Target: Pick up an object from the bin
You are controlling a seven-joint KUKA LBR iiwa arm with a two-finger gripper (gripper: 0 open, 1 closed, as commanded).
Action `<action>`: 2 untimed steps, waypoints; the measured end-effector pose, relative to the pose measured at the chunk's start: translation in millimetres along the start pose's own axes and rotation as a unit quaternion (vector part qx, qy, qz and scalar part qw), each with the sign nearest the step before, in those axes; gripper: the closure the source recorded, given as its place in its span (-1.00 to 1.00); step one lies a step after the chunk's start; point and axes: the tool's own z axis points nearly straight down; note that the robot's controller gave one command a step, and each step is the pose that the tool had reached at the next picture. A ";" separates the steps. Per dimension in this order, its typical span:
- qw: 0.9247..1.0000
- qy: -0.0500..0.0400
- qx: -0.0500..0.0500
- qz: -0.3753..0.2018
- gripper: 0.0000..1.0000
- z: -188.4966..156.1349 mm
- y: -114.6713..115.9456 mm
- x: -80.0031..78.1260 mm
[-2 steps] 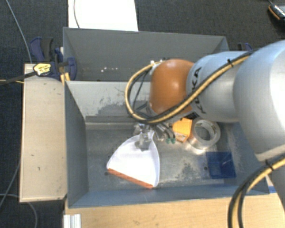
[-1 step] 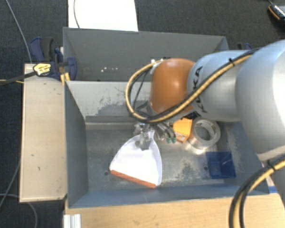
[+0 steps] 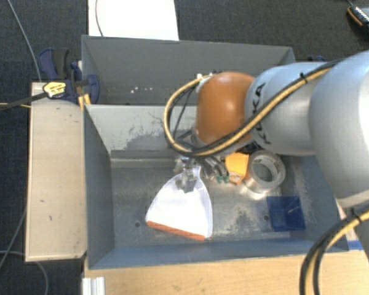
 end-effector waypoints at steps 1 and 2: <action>1.000 -0.002 0.000 0.000 1.00 -8.6 0.0 -0.8; 1.000 0.002 0.000 0.001 1.00 -32.7 0.2 1.1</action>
Offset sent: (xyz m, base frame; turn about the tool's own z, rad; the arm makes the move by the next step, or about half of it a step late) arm 0.0006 0.0000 0.0680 0.0004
